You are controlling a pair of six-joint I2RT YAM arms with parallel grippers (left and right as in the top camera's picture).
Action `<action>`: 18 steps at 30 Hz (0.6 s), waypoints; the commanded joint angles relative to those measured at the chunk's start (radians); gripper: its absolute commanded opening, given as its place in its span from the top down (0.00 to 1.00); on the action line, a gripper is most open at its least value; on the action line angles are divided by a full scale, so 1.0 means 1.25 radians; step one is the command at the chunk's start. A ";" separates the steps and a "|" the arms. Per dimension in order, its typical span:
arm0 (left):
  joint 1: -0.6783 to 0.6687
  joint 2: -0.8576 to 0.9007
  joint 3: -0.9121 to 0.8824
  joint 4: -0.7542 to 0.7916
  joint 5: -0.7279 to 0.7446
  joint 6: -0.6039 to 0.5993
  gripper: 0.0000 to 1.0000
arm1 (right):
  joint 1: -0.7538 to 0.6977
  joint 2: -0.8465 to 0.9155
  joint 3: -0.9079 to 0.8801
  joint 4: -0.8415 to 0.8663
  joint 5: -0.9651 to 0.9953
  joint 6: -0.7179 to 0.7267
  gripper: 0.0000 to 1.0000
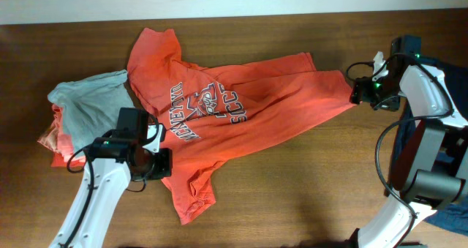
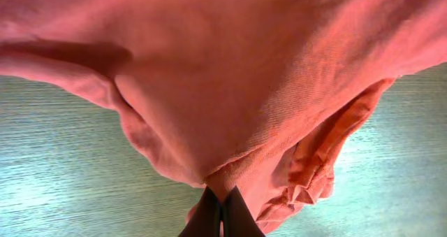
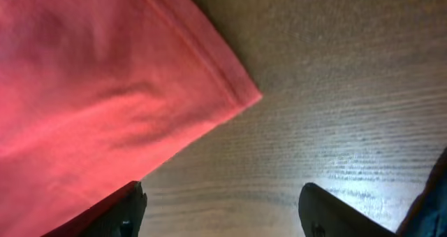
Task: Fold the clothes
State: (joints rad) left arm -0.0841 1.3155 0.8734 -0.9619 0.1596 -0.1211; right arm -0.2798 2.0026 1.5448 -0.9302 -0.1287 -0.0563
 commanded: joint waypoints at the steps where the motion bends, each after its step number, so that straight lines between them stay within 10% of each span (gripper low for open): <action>1: 0.000 -0.011 0.010 -0.003 -0.029 -0.017 1.00 | 0.004 0.033 0.006 0.011 -0.006 -0.010 0.25; 18: 0.000 -0.011 0.010 0.009 -0.030 -0.017 0.99 | 0.016 0.182 0.006 0.108 -0.050 -0.014 0.35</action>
State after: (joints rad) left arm -0.0841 1.3128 0.8734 -0.9546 0.1371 -0.1284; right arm -0.2787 2.1605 1.5600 -0.7998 -0.1558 -0.0681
